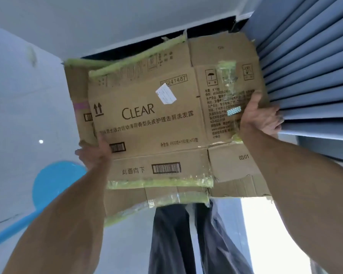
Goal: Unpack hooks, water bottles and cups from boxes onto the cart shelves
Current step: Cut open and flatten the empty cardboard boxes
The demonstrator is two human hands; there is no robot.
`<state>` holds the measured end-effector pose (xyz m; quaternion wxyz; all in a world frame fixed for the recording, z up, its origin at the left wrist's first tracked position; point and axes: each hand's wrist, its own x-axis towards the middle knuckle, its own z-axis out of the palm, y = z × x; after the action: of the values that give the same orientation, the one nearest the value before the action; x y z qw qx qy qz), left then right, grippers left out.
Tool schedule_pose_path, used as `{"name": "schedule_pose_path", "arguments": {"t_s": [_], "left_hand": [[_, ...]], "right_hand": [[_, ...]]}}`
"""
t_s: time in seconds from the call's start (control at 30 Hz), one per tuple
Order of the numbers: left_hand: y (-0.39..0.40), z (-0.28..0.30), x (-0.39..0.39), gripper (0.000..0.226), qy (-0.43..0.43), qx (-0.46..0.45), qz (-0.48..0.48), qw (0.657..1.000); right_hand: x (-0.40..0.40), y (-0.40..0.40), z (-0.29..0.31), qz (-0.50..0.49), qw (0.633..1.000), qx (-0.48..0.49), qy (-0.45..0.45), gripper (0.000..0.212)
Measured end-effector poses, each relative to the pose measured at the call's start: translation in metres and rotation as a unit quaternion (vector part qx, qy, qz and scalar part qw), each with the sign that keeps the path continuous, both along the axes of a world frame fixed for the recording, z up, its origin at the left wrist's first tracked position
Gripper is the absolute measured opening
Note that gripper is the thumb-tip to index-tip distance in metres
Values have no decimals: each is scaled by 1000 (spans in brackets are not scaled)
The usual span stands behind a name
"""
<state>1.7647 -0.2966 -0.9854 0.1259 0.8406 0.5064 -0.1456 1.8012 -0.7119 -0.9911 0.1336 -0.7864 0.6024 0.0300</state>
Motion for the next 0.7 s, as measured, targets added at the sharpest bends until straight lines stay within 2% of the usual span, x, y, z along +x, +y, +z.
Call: {"name": "schedule_pose_path", "arguments": {"t_s": [0.07,0.13,0.2,0.27,0.37,0.47,0.57,0.63,0.7], "left_hand": [[-21,-2,1,75,-10,-44,-85,995],[-49,-7,0,72,5,-74,-161,984],[-78,-14,-11,75,29,-96,-220,970],[-101,-23,-21,79,53,-115,-268,955],[-122,-38,-33,82,85,-130,-333,930],[-128,-54,-37,86,113,-139,-340,923],[-131,-77,-27,81,107,-132,-316,933],[-131,-97,-22,72,108,-132,-256,951],[-132,-111,-29,75,117,-144,-229,956]], "right_hand": [[-3,15,-1,77,997,-14,3,84],[-8,40,1,218,976,-11,9,70],[-20,69,-1,361,931,49,39,68],[-31,91,-10,453,875,129,116,75],[-48,110,-31,494,819,190,222,91],[-64,118,-50,502,794,201,279,100],[-60,122,-77,510,791,192,277,103],[-63,122,-98,525,779,198,279,104],[-70,123,-110,536,770,202,280,105]]}}
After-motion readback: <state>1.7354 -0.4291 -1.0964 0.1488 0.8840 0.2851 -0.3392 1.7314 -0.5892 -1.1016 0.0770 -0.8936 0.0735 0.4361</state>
